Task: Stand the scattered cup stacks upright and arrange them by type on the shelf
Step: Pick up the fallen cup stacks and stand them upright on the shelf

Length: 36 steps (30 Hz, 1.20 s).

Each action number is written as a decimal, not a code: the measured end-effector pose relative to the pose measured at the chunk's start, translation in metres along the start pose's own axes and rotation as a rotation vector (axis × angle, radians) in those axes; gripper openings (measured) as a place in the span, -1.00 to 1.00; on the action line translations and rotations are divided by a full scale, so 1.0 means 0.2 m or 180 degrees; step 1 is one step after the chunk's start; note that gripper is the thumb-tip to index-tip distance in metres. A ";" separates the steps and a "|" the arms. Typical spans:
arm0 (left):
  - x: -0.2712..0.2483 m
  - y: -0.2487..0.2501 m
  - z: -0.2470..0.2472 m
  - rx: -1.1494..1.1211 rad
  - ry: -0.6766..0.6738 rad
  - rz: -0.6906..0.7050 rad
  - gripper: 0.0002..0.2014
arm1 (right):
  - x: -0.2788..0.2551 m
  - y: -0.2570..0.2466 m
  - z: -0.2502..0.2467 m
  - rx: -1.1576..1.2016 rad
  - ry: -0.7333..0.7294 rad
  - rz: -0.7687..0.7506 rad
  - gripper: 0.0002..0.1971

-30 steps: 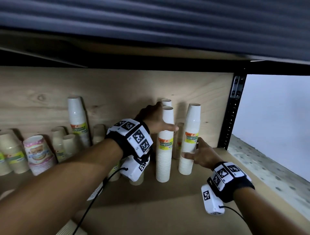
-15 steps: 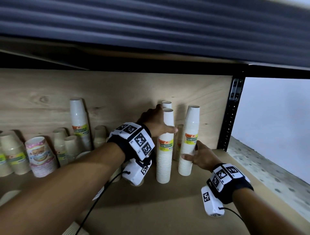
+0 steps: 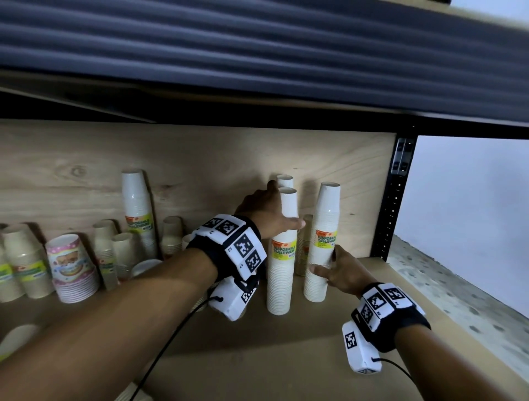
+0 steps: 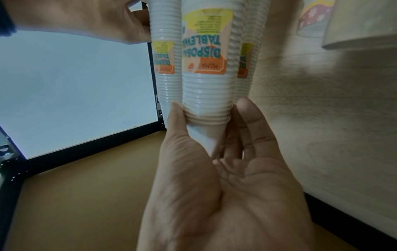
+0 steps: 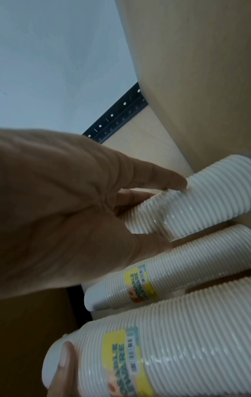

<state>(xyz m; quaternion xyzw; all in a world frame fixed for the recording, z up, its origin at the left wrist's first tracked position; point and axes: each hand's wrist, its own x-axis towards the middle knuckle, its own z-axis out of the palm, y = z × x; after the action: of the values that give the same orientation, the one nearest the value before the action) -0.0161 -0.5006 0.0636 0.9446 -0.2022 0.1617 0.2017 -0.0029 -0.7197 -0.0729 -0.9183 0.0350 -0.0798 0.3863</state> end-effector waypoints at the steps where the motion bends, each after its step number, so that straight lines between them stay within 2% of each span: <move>1: 0.00 0.00 0.00 -0.0013 -0.0018 -0.0011 -0.16 | 0.00 0.00 0.00 -0.0012 -0.0010 0.0001 -0.31; 6: -0.03 -0.02 -0.02 -0.0182 0.0030 -0.0027 -0.12 | -0.01 0.01 0.01 -0.0123 -0.0124 0.0260 -0.17; 7: -0.04 -0.02 -0.04 -0.0197 0.0061 -0.0038 -0.13 | -0.03 -0.01 0.02 -0.0207 -0.0191 0.0335 -0.24; 10: -0.07 -0.03 -0.08 -0.0169 0.0054 -0.0139 -0.09 | -0.14 -0.06 0.01 -0.0573 -0.0373 0.0313 -0.69; 11: -0.09 -0.03 -0.09 -0.0145 0.0034 -0.0172 -0.06 | -0.18 -0.09 0.00 -0.0611 -0.0416 0.0294 -0.73; 12: -0.10 -0.04 -0.09 -0.0125 0.0026 -0.0188 -0.05 | -0.22 -0.11 -0.01 -0.0617 -0.0468 0.0308 -0.70; 15: -0.16 -0.08 -0.10 -0.0119 0.0040 -0.0219 -0.07 | -0.28 -0.16 -0.02 -0.0696 -0.0339 0.0291 -0.37; 18: -0.22 -0.10 -0.11 -0.0007 0.0051 -0.0232 -0.10 | -0.31 -0.19 -0.02 -0.0897 -0.0170 0.0507 -0.22; 22: -0.32 -0.17 -0.12 -0.0012 -0.0085 -0.0372 -0.10 | -0.37 -0.20 -0.01 -0.0685 0.0182 0.0723 -0.10; 24: -0.41 -0.22 -0.13 0.0070 -0.0181 -0.0369 -0.15 | -0.42 -0.24 0.01 -0.0570 0.0322 0.0714 -0.19; 27: -0.54 -0.32 -0.16 0.0230 -0.0263 -0.0269 -0.51 | -0.50 -0.29 0.04 -0.0675 0.0308 0.0551 -0.48; 31: -0.71 -0.50 -0.23 0.0432 -0.0525 -0.0332 -0.54 | -0.62 -0.41 0.14 -0.0929 -0.0109 0.0418 -0.72; 36: -0.95 -0.75 -0.35 0.0589 -0.0756 -0.0714 -0.57 | -0.72 -0.63 0.37 -0.0703 -0.0603 0.0215 -0.78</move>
<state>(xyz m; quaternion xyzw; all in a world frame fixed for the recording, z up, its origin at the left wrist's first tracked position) -0.1282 -0.2835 0.0030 0.9882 -0.1024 0.0435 0.1054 -0.1322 -0.5611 -0.0519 -0.9569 0.0378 0.0246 0.2870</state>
